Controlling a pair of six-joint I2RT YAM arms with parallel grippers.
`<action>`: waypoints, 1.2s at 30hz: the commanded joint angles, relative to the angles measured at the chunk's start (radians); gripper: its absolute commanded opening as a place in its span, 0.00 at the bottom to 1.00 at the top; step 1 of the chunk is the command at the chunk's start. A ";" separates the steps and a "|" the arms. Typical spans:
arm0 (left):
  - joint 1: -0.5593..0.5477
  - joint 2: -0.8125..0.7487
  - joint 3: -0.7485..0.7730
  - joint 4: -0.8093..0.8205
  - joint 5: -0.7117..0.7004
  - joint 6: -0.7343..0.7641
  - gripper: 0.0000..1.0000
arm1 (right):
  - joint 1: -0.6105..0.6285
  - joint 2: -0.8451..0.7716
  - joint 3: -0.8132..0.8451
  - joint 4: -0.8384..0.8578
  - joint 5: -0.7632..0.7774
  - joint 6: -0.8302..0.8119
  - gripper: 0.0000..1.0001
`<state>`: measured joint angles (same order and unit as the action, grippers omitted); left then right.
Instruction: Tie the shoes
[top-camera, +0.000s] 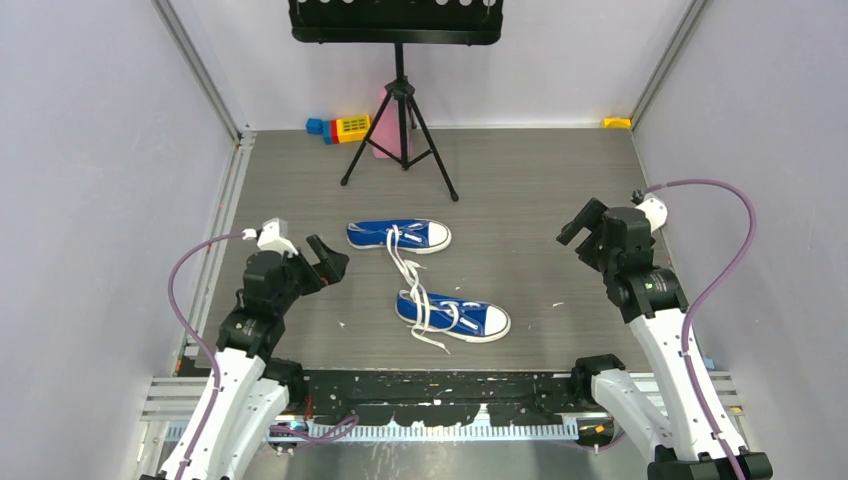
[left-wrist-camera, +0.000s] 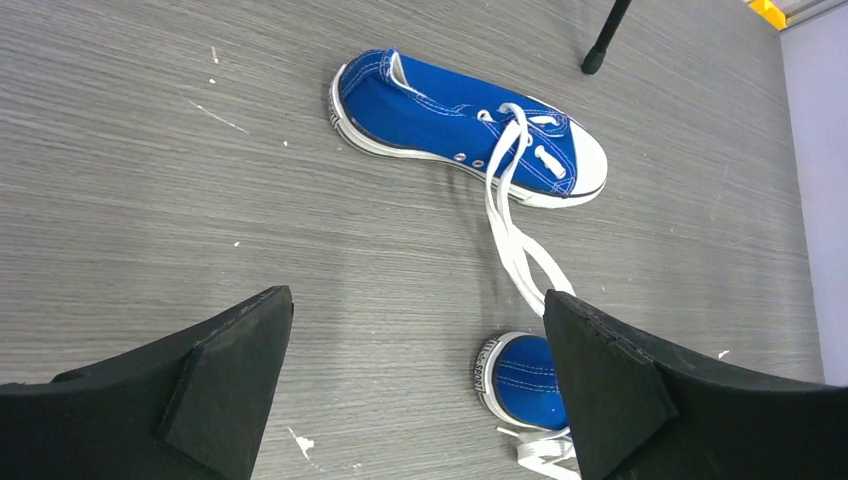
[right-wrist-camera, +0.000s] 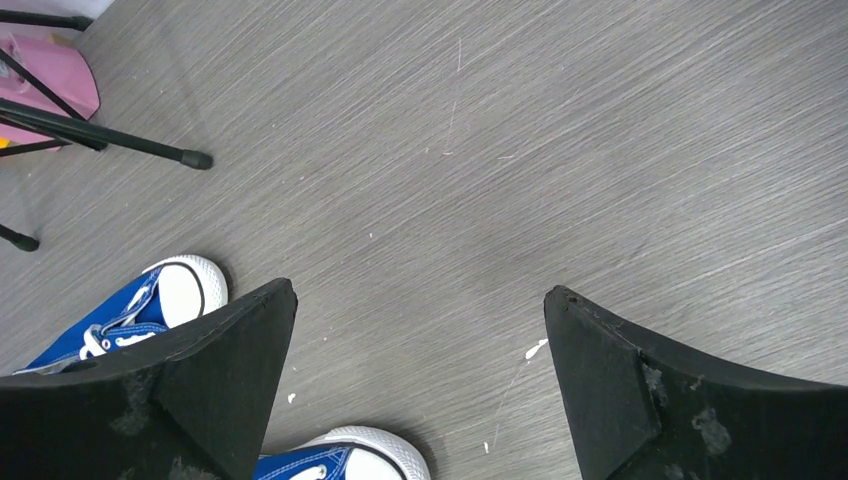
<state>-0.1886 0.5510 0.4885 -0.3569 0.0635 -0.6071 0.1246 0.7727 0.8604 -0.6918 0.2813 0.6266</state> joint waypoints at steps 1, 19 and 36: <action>0.004 -0.034 0.035 -0.035 -0.040 -0.017 1.00 | 0.000 -0.002 0.041 -0.005 -0.018 -0.028 0.99; -0.155 0.069 0.069 -0.133 0.070 -0.113 0.92 | 0.000 0.039 0.025 0.019 -0.403 -0.119 0.98; -0.564 0.570 0.231 -0.023 -0.123 -0.122 0.80 | 0.013 0.063 -0.023 0.024 -0.529 -0.132 0.94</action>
<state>-0.7132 1.0512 0.6483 -0.4522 0.0006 -0.7315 0.1280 0.8379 0.8352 -0.7010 -0.2081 0.4992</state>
